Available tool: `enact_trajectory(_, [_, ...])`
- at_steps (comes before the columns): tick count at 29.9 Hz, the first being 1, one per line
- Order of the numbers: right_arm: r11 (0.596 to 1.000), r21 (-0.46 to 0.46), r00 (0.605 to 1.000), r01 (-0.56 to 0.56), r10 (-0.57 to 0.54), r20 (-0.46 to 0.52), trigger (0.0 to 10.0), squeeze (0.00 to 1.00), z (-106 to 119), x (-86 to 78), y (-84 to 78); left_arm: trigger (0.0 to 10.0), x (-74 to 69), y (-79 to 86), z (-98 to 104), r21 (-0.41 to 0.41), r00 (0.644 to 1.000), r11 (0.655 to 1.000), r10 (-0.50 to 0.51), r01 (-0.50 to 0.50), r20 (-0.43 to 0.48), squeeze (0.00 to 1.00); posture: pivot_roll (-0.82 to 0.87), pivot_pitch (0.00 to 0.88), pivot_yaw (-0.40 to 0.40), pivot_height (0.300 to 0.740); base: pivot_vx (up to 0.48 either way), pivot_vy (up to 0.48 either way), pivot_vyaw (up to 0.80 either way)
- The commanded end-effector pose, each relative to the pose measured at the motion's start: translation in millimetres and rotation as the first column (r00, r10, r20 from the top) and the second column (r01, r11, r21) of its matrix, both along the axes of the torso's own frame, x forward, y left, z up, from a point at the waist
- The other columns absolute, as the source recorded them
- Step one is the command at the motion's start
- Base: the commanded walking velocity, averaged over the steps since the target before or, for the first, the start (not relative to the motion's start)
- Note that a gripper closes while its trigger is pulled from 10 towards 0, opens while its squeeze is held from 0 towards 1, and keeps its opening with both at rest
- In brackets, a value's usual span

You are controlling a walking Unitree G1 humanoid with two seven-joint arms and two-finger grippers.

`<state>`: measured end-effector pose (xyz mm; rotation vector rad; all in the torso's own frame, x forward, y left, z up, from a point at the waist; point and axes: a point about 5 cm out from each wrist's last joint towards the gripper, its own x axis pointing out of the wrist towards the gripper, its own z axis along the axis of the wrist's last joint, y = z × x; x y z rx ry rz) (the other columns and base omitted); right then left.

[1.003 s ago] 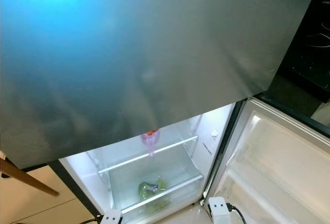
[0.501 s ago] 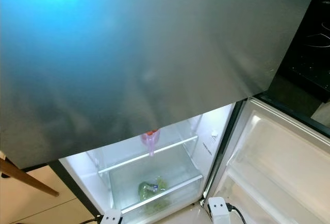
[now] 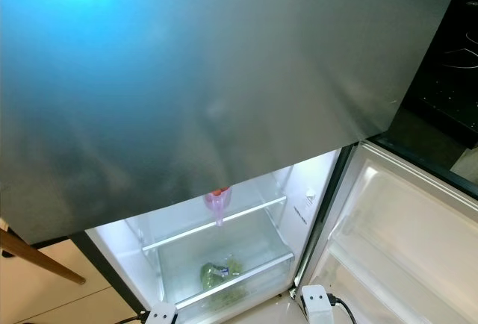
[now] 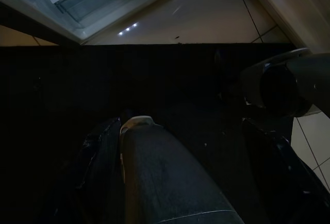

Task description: Restocking fridge

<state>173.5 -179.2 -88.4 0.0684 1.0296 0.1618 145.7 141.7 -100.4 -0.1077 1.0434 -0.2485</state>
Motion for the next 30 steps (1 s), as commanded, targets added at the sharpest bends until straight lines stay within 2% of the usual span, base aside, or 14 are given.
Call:
enact_trajectory(1, [1.000, -0.006, 1.000, 0.002, -0.002, -0.011, 10.0, 0.00, -1.7, -4.0, -0.8, 10.0, -6.1, -5.9, -2.5, -0.010, 1.000, 1.000, -0.005, 0.005, -0.025, 0.00, -0.03, 0.050, -0.043, 0.740, 0.000, 0.000, 0.00])
enact_trajectory(15, [1.000, -0.017, 1.000, -0.010, 0.009, -0.018, 10.0, 0.00, -2.9, -7.0, -1.8, 10.0, -8.0, -6.4, -3.1, -0.010, 0.999, 1.000, -0.009, 0.009, -0.030, 0.00, -0.04, 0.051, -0.043, 0.740, 0.000, 0.000, 0.00])
enact_trajectory(23, [1.000, -0.026, 1.000, -0.001, 0.000, -0.017, 10.0, 0.00, -2.2, -7.2, -8.5, 10.0, -7.7, -13.0, -2.9, -0.025, 1.000, 1.000, -0.007, 0.006, -0.029, 0.00, -0.05, 0.054, -0.052, 0.740, 0.000, 0.000, 0.00])
enact_trajectory(30, [0.998, -0.055, 0.999, 0.037, -0.037, 0.000, 10.0, 0.00, 4.0, -1.7, -31.6, 10.0, -5.6, -34.5, -1.0, -0.071, 1.000, 0.997, -0.009, 0.007, -0.021, 0.00, -0.07, 0.051, -0.082, 0.740, 0.000, 0.000, 0.00])
